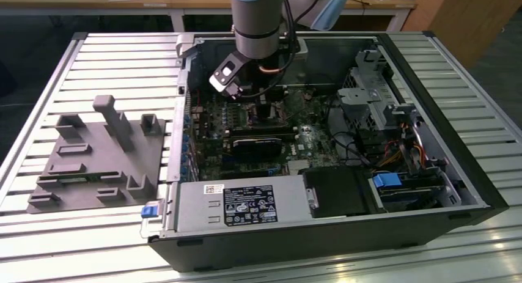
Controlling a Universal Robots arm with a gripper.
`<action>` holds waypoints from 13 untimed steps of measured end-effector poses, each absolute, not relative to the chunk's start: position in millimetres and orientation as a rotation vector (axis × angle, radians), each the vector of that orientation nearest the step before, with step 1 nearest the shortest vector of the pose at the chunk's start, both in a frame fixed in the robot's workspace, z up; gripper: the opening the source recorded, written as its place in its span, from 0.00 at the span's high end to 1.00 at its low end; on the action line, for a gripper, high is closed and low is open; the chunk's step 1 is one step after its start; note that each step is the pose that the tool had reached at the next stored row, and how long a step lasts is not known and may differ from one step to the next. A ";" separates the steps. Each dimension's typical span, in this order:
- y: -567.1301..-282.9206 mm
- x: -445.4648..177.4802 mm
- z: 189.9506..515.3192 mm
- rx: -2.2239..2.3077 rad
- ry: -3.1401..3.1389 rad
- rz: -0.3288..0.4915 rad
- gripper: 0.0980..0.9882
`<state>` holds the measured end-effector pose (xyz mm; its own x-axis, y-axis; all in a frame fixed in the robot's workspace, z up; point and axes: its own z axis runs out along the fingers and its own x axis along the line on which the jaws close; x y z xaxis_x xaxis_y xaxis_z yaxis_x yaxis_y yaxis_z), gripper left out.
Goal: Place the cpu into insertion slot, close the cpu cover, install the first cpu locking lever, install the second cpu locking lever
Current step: 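Place the cpu into insertion slot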
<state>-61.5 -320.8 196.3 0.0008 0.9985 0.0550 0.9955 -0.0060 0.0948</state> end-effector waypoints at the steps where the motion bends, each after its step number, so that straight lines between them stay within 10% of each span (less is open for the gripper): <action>1: -320.9 -62.3 196.3 2.201 2.194 0.166 0.42; 13: -321.5 -75.9 197.2 2.193 2.186 0.199 0.42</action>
<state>-75.9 -321.5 197.2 -0.0006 0.9980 0.0634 0.9930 -0.0069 0.1179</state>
